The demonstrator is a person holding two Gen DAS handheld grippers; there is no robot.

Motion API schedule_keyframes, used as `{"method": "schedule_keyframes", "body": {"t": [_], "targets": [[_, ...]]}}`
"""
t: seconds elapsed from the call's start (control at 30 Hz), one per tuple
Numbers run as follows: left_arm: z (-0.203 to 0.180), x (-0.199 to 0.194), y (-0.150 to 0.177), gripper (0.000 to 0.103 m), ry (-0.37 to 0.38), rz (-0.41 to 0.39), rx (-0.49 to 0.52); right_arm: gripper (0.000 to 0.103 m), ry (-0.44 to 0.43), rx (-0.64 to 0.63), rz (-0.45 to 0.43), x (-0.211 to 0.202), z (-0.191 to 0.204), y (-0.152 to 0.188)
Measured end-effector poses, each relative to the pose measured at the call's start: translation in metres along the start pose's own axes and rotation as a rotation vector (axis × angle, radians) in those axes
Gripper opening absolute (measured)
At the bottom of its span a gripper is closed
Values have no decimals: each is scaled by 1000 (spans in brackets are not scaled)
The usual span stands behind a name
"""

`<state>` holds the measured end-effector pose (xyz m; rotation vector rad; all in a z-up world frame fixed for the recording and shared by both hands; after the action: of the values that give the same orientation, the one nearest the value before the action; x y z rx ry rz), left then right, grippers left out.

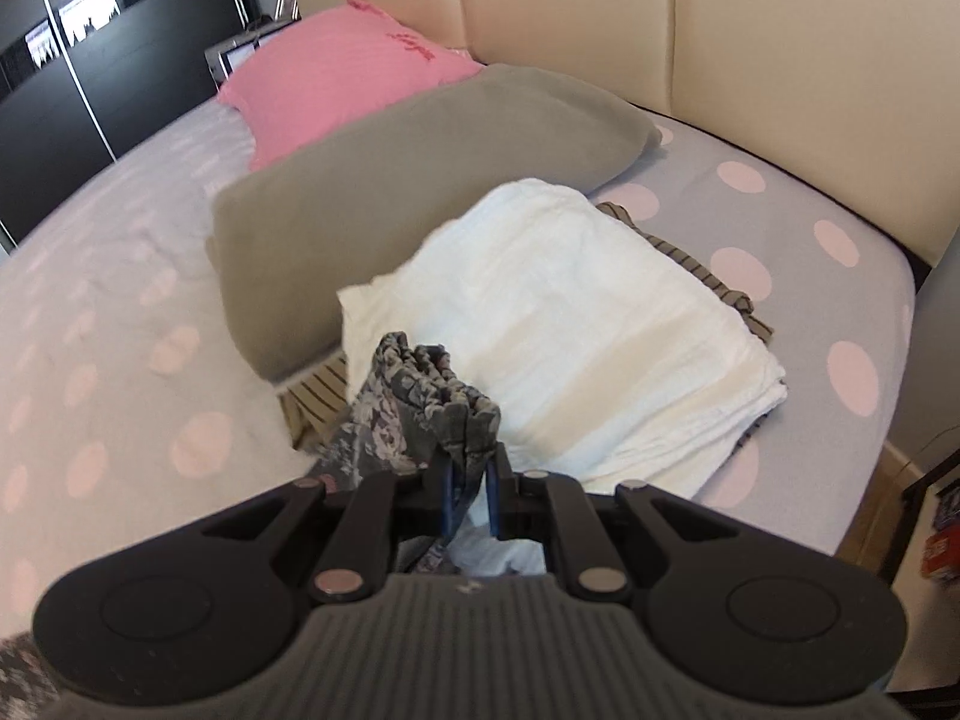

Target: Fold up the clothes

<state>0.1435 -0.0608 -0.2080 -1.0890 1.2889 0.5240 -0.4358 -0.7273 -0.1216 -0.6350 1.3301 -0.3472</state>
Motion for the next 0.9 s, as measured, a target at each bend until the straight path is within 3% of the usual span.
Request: {"method": "schedule_keyframes", "body": {"t": [0.07, 0.13, 0.17, 0.2, 0.33, 0.53, 0.7, 0.9], "targets": [[0, -8, 3, 33, -36, 12, 22, 13, 11, -3, 25, 5, -6, 6], [-7, -19, 7, 33, -33, 18, 47, 26, 30, -72, 1, -4, -4, 6], [-13, -25, 9, 33, -4, 20, 63, 38, 39, -108, -12, -8, -2, 5], [-21, -30, 11, 33, 28, 17, 83, 43, 49, -144, -26, -13, 0, 5], [-63, -51, 1, 33, 127, -62, 228, 44, 70, -282, -97, -35, 12, -1], [-149, -61, -29, 33, 232, -174, 477, 44, -103, -524, -140, -50, 92, 12], [-220, -41, -38, 37, 258, -219, 762, 44, -373, -759, -22, -37, 178, 65], [-280, -2, -39, 38, 291, -220, 998, 44, -587, -1014, 98, -12, 263, 132]]}}
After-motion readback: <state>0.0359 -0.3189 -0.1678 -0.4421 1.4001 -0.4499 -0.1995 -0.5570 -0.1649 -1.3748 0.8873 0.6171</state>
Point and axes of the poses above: each gripper's, at about its wrist camera, not at the fingertips, and x roughly the way its jaws point, z to its left, y to its underside, the point moved 9 cm from there along x, roughly the way its jaws point, and after that the axes turned 1 degree about x, right-handed, at the moved point
